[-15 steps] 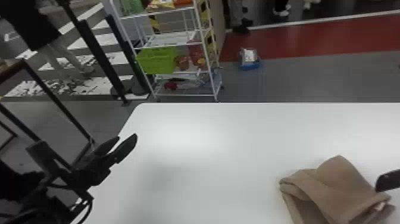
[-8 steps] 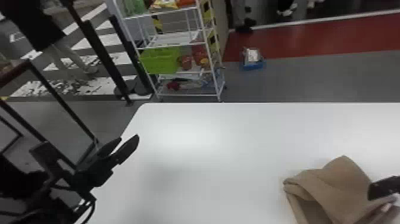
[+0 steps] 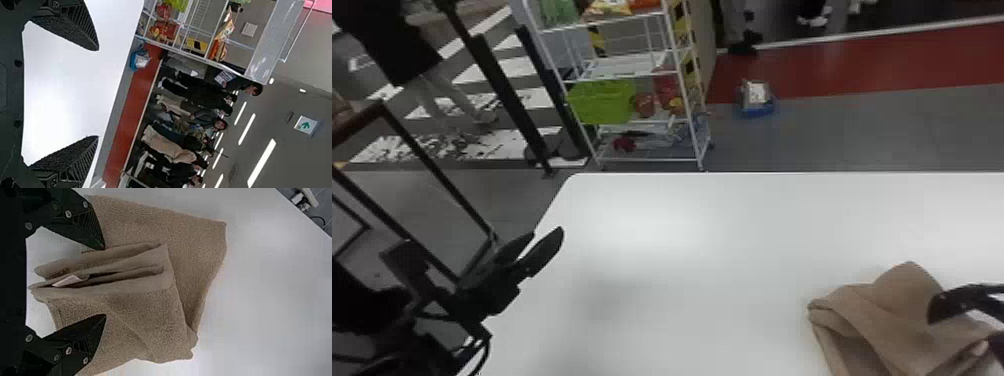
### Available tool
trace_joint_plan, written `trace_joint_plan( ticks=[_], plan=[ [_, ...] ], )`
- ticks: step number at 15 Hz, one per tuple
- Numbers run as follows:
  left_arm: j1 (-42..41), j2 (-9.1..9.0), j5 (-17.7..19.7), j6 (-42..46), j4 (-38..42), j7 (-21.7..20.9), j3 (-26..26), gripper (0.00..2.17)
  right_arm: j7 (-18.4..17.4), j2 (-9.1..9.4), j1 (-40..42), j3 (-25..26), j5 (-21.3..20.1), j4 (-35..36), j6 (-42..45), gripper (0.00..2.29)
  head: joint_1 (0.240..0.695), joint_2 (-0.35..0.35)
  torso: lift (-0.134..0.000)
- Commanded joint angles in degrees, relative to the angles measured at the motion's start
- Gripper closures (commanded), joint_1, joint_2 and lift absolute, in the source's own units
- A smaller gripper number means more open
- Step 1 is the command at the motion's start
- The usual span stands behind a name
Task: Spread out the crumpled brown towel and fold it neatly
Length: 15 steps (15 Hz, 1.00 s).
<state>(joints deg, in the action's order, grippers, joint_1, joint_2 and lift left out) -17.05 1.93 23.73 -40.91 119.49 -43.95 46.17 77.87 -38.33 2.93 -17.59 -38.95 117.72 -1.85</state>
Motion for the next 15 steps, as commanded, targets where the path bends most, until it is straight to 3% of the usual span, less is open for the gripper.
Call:
trace_joint_plan(
  ticks=[1, 11, 14, 15],
  plan=[
    [-0.1, 0.00, 0.2, 0.2, 0.0, -0.1, 0.3, 0.09, 0.5, 0.36, -1.0, -0.5, 0.6, 0.0, -1.3, 0.41, 0.695, 0.350, -0.122],
    [-0.3, 0.09, 0.5, 0.2, 0.1, -0.3, 1.0, 0.09, 0.5, 0.10, -0.2, -1.8, -1.1, 0.2, -3.4, 0.53, 0.695, 0.350, -0.122],
    [-0.3, 0.09, 0.7, 0.3, 0.1, -0.4, 1.0, 0.09, 0.5, 0.27, -0.7, -1.6, 1.0, 0.4, -4.3, 1.21, 0.695, 0.350, -0.122],
    [-0.3, 0.09, 0.7, 0.3, 0.1, -0.4, 1.0, 0.09, 0.5, 0.36, -0.8, -1.5, 1.3, 0.4, -4.4, 1.24, 0.695, 0.350, -0.122]
  ],
)
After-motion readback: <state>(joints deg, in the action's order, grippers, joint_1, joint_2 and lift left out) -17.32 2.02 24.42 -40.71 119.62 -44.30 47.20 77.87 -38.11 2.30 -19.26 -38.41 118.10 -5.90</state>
